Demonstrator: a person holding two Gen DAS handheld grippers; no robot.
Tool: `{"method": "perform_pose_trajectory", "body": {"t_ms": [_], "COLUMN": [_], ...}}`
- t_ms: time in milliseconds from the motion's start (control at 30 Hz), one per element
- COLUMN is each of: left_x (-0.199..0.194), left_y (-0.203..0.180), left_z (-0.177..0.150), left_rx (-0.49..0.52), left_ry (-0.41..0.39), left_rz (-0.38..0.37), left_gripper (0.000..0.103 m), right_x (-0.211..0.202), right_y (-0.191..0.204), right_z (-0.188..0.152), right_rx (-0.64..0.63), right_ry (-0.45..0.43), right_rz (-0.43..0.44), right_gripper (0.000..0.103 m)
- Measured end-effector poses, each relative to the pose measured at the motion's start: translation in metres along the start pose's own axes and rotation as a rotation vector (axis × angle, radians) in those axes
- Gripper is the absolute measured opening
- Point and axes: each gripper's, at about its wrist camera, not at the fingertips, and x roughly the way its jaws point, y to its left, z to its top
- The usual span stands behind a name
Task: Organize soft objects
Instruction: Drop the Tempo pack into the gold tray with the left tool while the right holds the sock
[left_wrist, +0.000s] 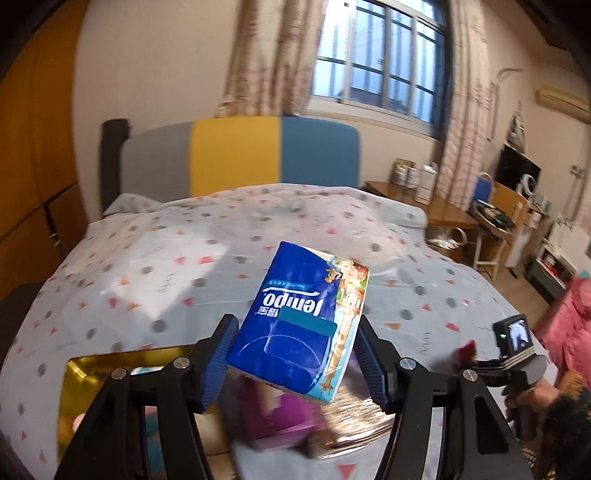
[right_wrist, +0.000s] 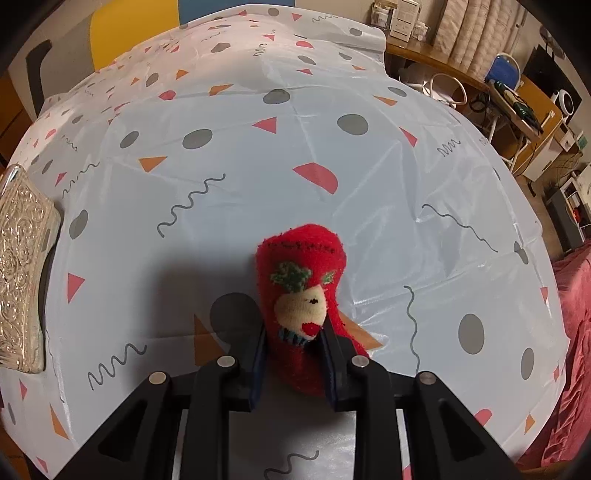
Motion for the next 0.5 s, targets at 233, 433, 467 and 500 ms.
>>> {"method": "perform_pose_trajectory", "body": {"t_ms": [233,433,467,500], "left_x": [-0.004,-0.001,0.001,0.002], "left_y": [0.056,0.099,0.107,0.111], "left_z": [-0.03,-0.059,-0.065,-0.068], "left_rx": [-0.073,-0.142,-0.155,-0.163], "left_ry": [0.034,0.078,0.087,0.092], "left_rz": [0.096,0.162,0.176,0.183], "left_gripper": [0.063,0.063,0.063,0.063], "right_x": [-0.003,0.0,-0.001,-0.003], "right_y": [0.011,0.024,0.028,0.031], "right_z": [-0.003,-0.003,-0.003,-0.002], "right_rx": [-0.005,-0.005,-0.004,-0.005], "right_ry": [-0.004,0.003,0.004,0.005], "right_rz": [-0.042,-0.096,-0.107,-0.117], "right_gripper": [0.026,0.026,0.025,0.025]}}
